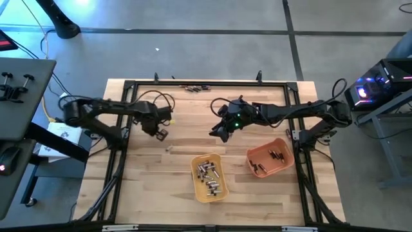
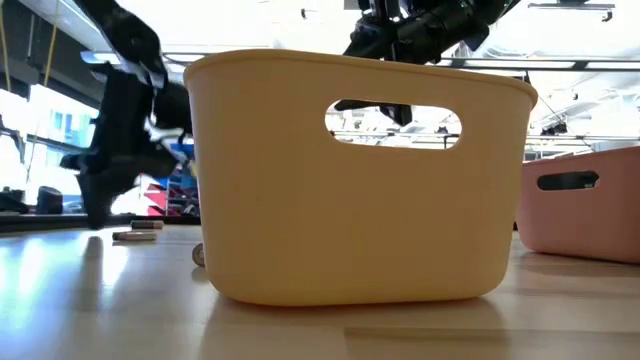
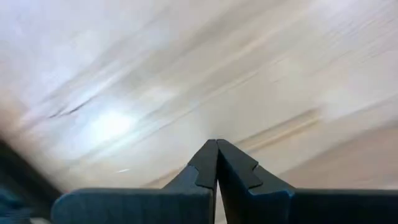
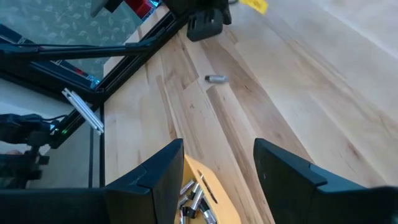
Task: Sort batteries
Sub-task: Adjust the silver battery, then put the silver battery into the yellow bin, then move the yellow bin to the center of the table, then put the black battery into the orange bin
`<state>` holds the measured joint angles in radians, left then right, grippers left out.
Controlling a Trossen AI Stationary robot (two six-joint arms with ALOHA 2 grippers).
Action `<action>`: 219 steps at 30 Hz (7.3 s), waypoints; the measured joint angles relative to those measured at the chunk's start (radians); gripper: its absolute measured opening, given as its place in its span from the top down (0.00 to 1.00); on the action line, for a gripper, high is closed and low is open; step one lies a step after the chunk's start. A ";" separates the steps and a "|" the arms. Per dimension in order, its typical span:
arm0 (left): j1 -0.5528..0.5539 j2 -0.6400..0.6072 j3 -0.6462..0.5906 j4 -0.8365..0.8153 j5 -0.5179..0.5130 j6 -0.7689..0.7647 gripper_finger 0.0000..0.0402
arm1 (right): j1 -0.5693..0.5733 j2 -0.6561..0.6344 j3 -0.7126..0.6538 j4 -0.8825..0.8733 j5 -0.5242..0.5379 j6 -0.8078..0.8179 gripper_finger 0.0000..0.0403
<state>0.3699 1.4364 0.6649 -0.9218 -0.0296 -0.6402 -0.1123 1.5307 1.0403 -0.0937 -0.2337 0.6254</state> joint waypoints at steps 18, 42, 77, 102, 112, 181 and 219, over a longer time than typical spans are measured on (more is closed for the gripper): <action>-0.472 -0.498 -0.001 0.122 -0.157 -0.440 1.00 | -0.026 0.000 0.000 0.006 -0.070 0.029 0.53; -0.968 -0.265 -0.100 0.517 -0.435 -0.694 1.00 | 0.032 0.006 0.001 -0.450 0.155 0.448 0.53; -0.667 -0.438 -0.100 0.892 -0.677 -0.153 1.00 | 0.009 0.108 0.048 -0.464 0.234 0.313 0.95; -0.375 -0.597 -0.100 0.995 -0.478 -0.014 1.00 | 0.302 0.225 0.090 -0.067 -0.032 0.110 0.57; -0.376 -0.597 -0.100 0.995 -0.520 -0.040 1.00 | 0.274 0.245 0.140 -0.187 0.092 -0.191 0.96; -0.438 -0.597 -0.099 0.523 0.021 0.129 1.00 | 0.426 0.959 1.311 -0.778 0.488 0.820 0.75; -0.438 -0.597 -0.098 0.525 0.001 0.121 1.00 | 0.435 1.018 1.271 -0.965 0.403 1.068 0.73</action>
<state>-0.0681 0.8394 0.5671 -0.3969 -0.0289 -0.5196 0.3224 2.5488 2.3116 -1.0582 0.1689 1.6931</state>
